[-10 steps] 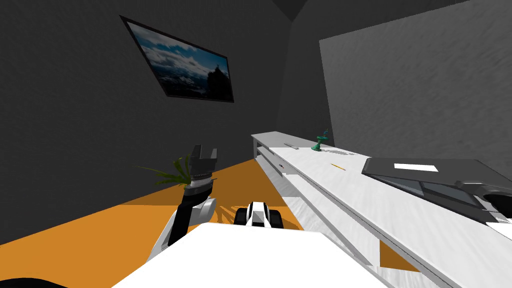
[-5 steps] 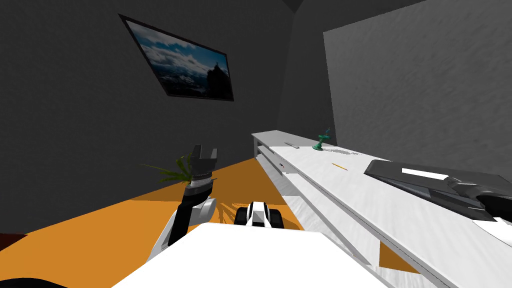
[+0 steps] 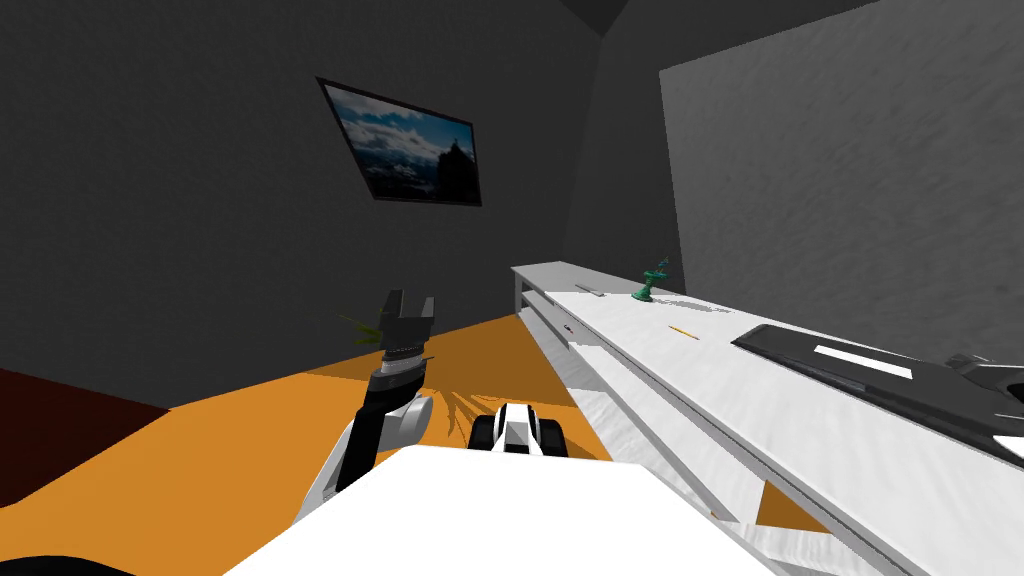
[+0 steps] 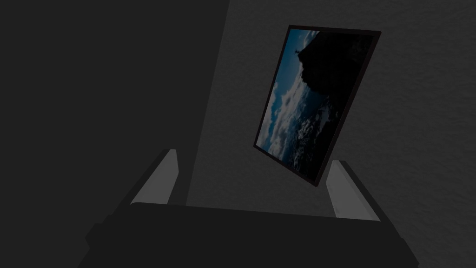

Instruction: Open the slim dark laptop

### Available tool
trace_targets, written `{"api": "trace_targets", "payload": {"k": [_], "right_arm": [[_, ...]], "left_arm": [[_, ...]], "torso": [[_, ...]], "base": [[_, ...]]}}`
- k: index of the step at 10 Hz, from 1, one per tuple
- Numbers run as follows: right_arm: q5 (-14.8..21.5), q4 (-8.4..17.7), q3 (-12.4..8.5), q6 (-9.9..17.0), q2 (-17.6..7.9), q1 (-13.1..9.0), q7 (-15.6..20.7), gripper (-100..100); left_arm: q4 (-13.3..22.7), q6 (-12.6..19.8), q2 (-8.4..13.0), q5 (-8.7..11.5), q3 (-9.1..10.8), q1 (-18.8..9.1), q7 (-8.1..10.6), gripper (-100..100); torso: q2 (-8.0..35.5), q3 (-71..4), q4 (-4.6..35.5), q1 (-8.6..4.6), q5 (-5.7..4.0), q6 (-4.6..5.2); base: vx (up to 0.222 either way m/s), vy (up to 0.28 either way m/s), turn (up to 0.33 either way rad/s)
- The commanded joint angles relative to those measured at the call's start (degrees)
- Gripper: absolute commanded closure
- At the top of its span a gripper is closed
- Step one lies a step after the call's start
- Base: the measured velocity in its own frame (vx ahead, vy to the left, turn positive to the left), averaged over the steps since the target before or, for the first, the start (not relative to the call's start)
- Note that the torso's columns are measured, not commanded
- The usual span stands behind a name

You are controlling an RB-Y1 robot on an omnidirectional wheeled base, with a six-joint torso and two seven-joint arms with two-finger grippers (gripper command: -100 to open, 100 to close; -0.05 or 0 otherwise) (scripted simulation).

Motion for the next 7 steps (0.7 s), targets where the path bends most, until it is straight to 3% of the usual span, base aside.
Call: {"api": "trace_targets", "payload": {"k": [1, 2, 7], "right_arm": [[-1.26, -0.99, 0.18, 1.55, -0.98, 1.20, -0.33, -100], [-1.41, -1.14, 0.19, 1.94, -1.08, 1.33, -0.41, 0], [-1.40, -1.12, 0.19, 1.91, -1.07, 1.33, -0.40, 0]], "left_arm": [[0.00, 0.00, 0.00, 0.00, 0.00, 0.00, 0.00, 0], [0.00, 0.00, 0.00, 0.00, 0.00, 0.01, 0.00, 0], [0.00, 0.00, 0.00, 0.00, 0.00, 0.02, 0.00, 0]], "torso": [[0.06, 0.04, 0.02, 0.05, 0.01, 0.02], [-0.04, 0.00, 0.00, 0.04, 0.00, 0.04], [0.12, 0.08, 0.04, 0.06, 0.02, 0.01]], "base": [[-0.045, 0.004, 0.020], [-0.009, 0.001, -0.006], [0.000, 0.000, 0.000]]}}
